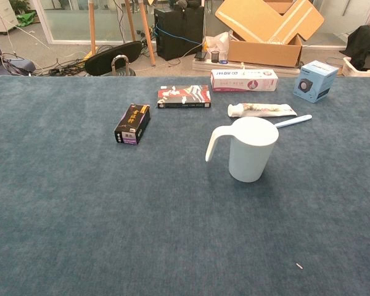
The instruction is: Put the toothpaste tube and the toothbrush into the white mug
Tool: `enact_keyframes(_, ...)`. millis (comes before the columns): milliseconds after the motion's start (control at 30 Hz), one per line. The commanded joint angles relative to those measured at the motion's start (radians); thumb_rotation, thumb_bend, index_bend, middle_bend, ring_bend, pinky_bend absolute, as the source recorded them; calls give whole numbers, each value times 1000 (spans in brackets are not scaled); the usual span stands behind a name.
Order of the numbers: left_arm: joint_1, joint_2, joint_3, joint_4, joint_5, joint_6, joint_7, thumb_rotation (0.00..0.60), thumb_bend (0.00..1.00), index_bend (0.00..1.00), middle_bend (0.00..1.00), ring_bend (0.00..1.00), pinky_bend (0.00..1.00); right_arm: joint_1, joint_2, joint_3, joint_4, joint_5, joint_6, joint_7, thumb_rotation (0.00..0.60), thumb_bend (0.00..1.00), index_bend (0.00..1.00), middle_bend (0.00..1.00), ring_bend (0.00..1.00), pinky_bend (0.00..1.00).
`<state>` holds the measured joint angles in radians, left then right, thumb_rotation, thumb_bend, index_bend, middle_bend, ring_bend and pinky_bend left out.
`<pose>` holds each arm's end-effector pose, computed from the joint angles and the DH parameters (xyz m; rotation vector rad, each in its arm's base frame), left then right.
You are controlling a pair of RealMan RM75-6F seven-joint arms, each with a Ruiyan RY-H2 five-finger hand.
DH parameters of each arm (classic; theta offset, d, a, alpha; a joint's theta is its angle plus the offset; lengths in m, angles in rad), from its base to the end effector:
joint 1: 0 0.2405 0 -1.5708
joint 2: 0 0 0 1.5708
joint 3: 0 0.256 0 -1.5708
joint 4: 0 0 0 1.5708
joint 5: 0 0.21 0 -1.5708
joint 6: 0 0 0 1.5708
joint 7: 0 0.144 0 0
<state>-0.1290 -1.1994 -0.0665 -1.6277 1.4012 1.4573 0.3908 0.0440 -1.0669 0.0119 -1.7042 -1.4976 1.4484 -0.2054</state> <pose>-0.3052 0.1967 0.1349 -1.4359 -0.7147 -0.6561 -0.3088 -0.1590 0.1573 1.4646 -0.8565 0.7062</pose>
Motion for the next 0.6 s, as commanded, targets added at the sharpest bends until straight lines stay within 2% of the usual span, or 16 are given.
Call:
enact_keyframes(33, -2, -7, 7, 5, 10, -2, -3, 600, 0, 484, 377, 306, 416, -10, -2, -6, 6, -1, 10, 3, 600, 0, 74, 177, 189, 418)
enact_keyframes(267, 8, -10, 17, 13, 11, 5, -2, 600, 0, 489, 377, 306, 417, -1, -9, 8, 29, 19, -6, 36, 600, 0, 104, 183, 184, 418)
enact_keyframes(500, 16, -6, 22, 14, 14, 14, -7, 600, 0, 491, 377, 306, 417, 53, 15, 55, 8, 51, -61, 63, 600, 0, 255, 205, 171, 418)
enact_keyframes(600, 23, -4, 26, 10, 15, 20, -6, 600, 0, 491, 377, 306, 417, 85, 25, 78, 0, 81, -103, 59, 600, 0, 263, 205, 162, 418)
